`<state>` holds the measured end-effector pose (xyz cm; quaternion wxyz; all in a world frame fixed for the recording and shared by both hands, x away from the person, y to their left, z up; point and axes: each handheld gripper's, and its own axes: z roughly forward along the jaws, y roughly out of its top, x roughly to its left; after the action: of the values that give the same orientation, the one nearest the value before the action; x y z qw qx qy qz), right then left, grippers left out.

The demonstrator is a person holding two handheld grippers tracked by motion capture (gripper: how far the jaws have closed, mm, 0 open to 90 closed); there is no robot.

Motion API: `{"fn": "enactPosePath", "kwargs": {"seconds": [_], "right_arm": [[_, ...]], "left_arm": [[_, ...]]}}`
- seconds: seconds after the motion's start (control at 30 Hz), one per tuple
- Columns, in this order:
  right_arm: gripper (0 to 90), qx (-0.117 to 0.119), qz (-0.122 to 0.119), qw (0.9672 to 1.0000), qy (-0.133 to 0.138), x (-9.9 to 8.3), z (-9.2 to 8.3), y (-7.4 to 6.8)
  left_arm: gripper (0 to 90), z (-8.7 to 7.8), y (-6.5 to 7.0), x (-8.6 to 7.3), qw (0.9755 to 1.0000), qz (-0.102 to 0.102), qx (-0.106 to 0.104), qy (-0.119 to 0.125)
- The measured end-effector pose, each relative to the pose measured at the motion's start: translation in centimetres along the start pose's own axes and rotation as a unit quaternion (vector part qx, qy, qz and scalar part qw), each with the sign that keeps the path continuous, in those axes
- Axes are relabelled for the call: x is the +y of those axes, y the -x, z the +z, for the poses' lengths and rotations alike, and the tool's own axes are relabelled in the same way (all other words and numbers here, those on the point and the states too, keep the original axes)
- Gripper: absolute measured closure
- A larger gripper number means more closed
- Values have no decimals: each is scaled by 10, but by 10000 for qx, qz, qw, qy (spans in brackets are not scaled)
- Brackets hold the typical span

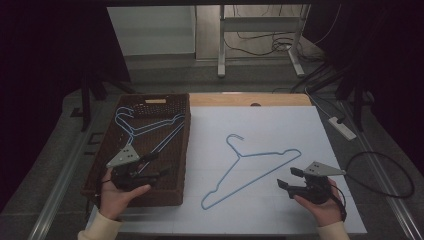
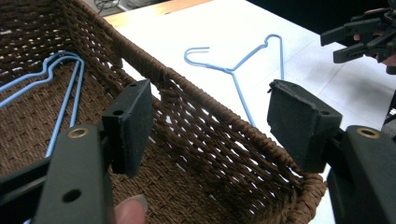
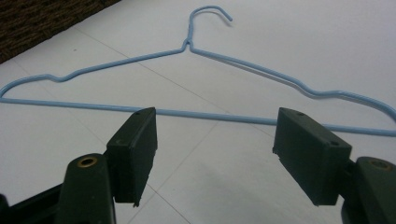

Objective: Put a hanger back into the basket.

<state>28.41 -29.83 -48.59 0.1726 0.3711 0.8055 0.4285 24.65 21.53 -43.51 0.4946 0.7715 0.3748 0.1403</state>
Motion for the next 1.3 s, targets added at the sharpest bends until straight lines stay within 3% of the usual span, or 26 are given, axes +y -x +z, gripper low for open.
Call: {"fn": "enactPosePath", "kwargs": {"seconds": [0.2, 0.27, 0.3, 0.33, 0.37, 0.4, 0.57, 0.63, 0.67, 0.73, 0.83, 0.87, 0.9, 1.03, 1.13, 1.3], "right_arm": [[322, 119, -88, 9999, -77, 7, 9, -8], [324, 259, -134, 9995, -148, 14, 14, -13], [334, 450, -178, 9987, -186, 22, 21, -21], [334, 450, -178, 9987, -186, 22, 21, -21], [346, 623, -202, 9975, -265, 29, 29, -27], [346, 623, -202, 9975, -265, 29, 29, -27], [482, 841, -297, 9939, -643, 42, 53, -42], [602, 941, -309, 9915, -849, 48, 62, -47], [718, 1134, -363, 9873, -1055, 53, 73, -55], [768, 1148, -453, 9854, -1172, 55, 78, -59], [879, 1292, -677, 9790, -1426, 58, 94, -72], [899, 1354, -776, 9754, -1554, 60, 103, -79], [899, 1354, -776, 9754, -1554, 60, 103, -79], [900, 1475, -874, 9687, -1797, 58, 118, -88], [900, 1449, -858, 9659, -1964, 54, 122, -90], [900, 1352, -742, 9661, -2072, 48, 122, -83]], "left_arm": [[321, 1, 1, 1, 10000, 4, -11, 14], [321, 1, 2, 1, 10000, -3, -26, 21], [320, 1, 3, 2, 10000, 7, -43, 22], [320, 1, 3, 2, 10000, 7, -43, 22], [320, 1, 3, 2, 10000, 4, -50, 27], [320, 1, 3, 2, 10000, -4, -61, 31], [320, 4, 6, 1, 9999, 16, -106, 5], [319, 6, 7, 1, 9999, 33, -131, -41], [317, 8, 9, 1, 9999, 47, -144, -67], [317, 9, 9, 1, 9998, 58, -159, -70], [314, 10, 10, 2, 9998, 85, -160, -88], [313, 9, 10, 2, 9998, 79, -169, -88], [313, 9, 10, 2, 9998, 79, -169, -88], [313, 8, 9, 1, 9998, 44, -156, -79], [313, 8, 9, 1, 9998, 47, -166, -80], [313, 11, 11, 1, 9998, 74, -175, -114]]}}
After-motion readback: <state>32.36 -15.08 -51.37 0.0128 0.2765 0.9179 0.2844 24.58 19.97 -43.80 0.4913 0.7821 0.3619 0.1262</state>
